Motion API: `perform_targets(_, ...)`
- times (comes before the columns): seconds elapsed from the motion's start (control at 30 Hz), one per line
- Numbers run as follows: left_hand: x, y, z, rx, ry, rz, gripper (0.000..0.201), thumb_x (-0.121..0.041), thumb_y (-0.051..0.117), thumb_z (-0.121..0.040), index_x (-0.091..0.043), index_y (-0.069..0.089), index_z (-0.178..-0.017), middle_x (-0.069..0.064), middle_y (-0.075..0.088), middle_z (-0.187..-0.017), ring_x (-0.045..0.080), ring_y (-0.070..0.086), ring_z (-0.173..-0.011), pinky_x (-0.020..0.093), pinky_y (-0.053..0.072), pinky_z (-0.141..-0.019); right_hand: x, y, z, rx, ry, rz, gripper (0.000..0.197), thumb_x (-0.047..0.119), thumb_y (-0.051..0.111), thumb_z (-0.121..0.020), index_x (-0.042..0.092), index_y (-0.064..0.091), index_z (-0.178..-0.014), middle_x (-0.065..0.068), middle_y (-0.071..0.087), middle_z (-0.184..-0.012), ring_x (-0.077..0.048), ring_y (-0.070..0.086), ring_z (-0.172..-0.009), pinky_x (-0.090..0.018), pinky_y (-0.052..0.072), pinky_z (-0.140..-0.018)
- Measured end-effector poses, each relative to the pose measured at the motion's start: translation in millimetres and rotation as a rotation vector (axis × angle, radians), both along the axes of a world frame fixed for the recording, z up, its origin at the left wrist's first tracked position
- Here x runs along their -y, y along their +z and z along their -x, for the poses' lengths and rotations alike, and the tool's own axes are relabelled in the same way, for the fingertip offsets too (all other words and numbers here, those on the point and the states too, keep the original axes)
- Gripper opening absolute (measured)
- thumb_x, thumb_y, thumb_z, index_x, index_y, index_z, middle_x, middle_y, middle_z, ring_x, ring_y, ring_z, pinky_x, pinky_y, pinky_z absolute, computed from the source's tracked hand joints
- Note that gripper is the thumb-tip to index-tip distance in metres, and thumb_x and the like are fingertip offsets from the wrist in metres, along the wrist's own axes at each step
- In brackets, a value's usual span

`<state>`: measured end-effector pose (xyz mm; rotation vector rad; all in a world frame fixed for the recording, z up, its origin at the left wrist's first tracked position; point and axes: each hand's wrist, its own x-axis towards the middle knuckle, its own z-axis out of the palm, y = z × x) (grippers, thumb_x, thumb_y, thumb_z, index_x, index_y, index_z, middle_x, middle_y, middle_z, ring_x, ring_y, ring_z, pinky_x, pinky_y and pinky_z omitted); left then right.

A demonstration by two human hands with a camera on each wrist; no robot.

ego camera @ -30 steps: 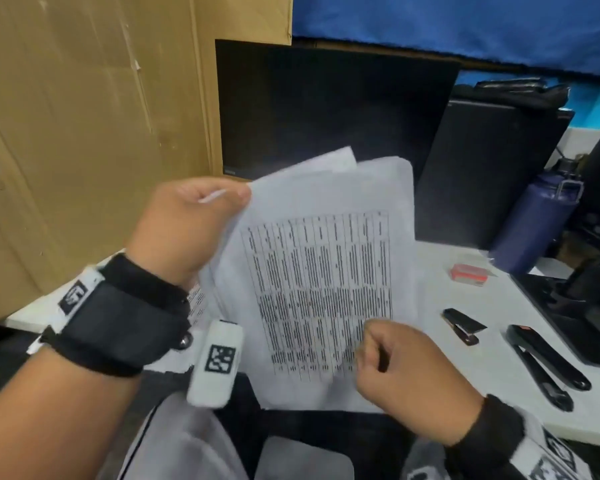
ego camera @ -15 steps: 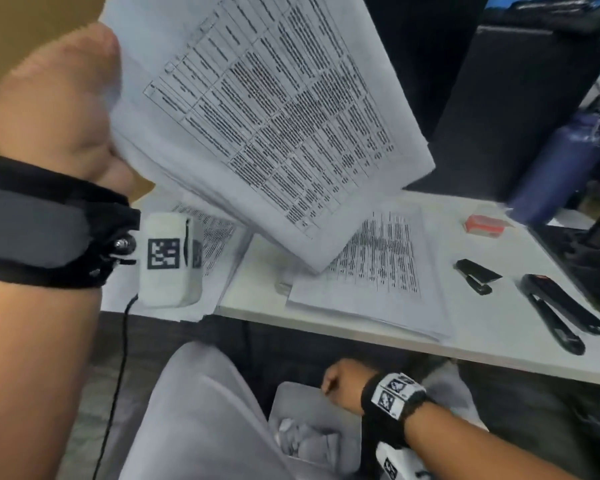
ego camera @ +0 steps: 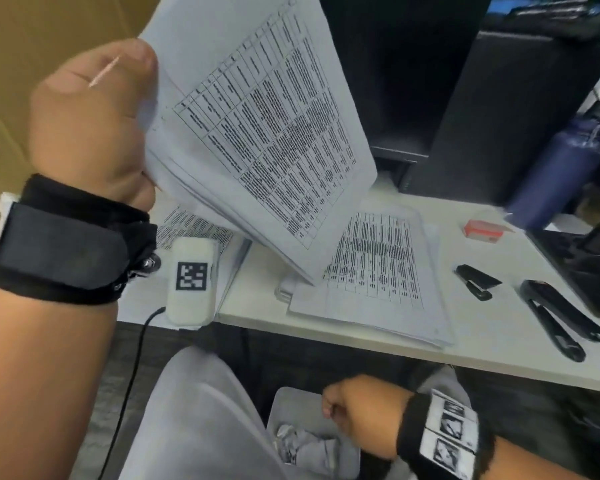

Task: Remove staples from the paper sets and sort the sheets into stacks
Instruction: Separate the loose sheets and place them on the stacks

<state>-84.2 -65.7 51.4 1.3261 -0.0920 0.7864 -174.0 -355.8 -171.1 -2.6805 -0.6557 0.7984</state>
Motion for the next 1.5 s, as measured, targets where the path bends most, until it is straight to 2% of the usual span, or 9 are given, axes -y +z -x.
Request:
perform_targets(0.17,13,13,10,0.097,-0.119,0.036,0.046,-0.035,0.081,-0.082,-0.002,0.074,-0.112,0.003,0.071,-0.082,0.023,0.064,-0.079,0.037,0.055,-0.074,28,131,27,0.093,-0.059,-0.337,0.016,0.038,0.069,-0.09,0.037,0.066,-0.105,0.023,0.069,-0.102,0.0,0.066,-0.097,-0.017,0.051,-0.079)
perform_targets(0.27,19,20,20,0.11,-0.184,-0.059,0.043,-0.046,0.084,-0.076,-0.013,0.075,-0.102,-0.003,0.075,-0.082,0.021,0.067,-0.078,0.035,0.057,-0.074,55,181,14,0.626,-0.309,-0.657,0.026,0.028,0.073,-0.085,0.039,0.065,-0.106,0.022,0.067,-0.111,0.0,0.064,-0.105,-0.013,0.051,-0.086)
perform_targets(0.37,30,28,32,0.113,-0.28,-0.078,0.035,-0.032,0.074,-0.088,-0.005,0.07,-0.109,-0.004,0.078,-0.083,0.016,0.073,-0.077,0.034,0.061,-0.075,75,219,-12,1.026,-0.468,-0.665,0.075,0.037,0.077,-0.077,0.031,0.041,-0.143,0.017,0.048,-0.141,0.0,0.044,-0.133,-0.023,0.04,-0.108)
perform_targets(0.47,37,35,43,0.073,-0.366,-0.111,0.018,-0.029,0.071,-0.085,-0.017,0.075,-0.096,-0.001,0.079,-0.085,0.018,0.075,-0.078,0.037,0.064,-0.076,84,243,-33,0.869,-0.517,-0.771,0.093,0.032,0.081,-0.079,0.03,0.026,-0.153,0.004,0.05,-0.147,-0.006,0.045,-0.137,-0.035,0.036,-0.115)
perform_targets(0.63,55,52,45,-0.023,-0.462,-0.142,0.025,-0.027,0.074,-0.074,-0.015,0.079,-0.095,0.009,0.079,-0.09,0.023,0.073,-0.077,0.036,0.063,-0.074,78,239,-46,0.576,-0.505,-1.007,0.027,0.0,0.061,-0.091,0.017,0.074,-0.107,0.001,0.078,-0.107,-0.019,0.073,-0.102,-0.054,0.054,-0.096)
perform_targets(0.83,77,35,18,-0.167,-0.5,-0.04,0.05,-0.015,0.07,-0.081,-0.012,0.063,-0.13,0.008,0.077,-0.117,0.021,0.075,-0.092,0.029,0.062,-0.066,87,221,-57,0.781,-0.764,-1.073,0.027,0.008,0.057,-0.095,0.024,0.072,-0.111,0.012,0.075,-0.11,-0.008,0.07,-0.103,-0.045,0.056,-0.094)
perform_targets(1.07,126,-6,7,-0.245,-0.412,-0.196,0.031,-0.005,0.051,-0.103,-0.025,0.07,-0.117,-0.005,0.079,-0.113,0.015,0.075,-0.105,0.04,0.056,-0.091,72,214,-60,0.832,-0.834,-1.205,0.026,0.006,0.058,-0.094,0.03,0.063,-0.103,0.012,0.072,-0.109,-0.006,0.068,-0.1,-0.038,0.056,-0.088)
perform_targets(1.17,135,-18,6,-0.242,-0.357,-0.263,0.035,-0.005,0.052,-0.101,-0.036,0.064,-0.113,-0.016,0.076,-0.111,0.008,0.071,-0.109,0.035,0.055,-0.092,64,198,-60,0.787,-0.811,-1.207,0.031,0.001,0.06,-0.093,0.026,0.051,-0.109,0.016,0.066,-0.108,0.011,0.064,-0.092,-0.02,0.051,-0.08)
perform_targets(1.5,142,-45,-1,-0.315,-0.367,-0.103,0.033,-0.015,0.047,-0.102,-0.032,0.053,-0.13,-0.007,0.072,-0.124,0.016,0.066,-0.119,0.045,0.048,-0.108,60,185,-71,0.748,-0.793,-1.251,0.051,-0.002,0.052,-0.096,0.029,0.035,-0.133,0.02,0.061,-0.118,0.012,0.062,-0.101,-0.018,0.049,-0.082)
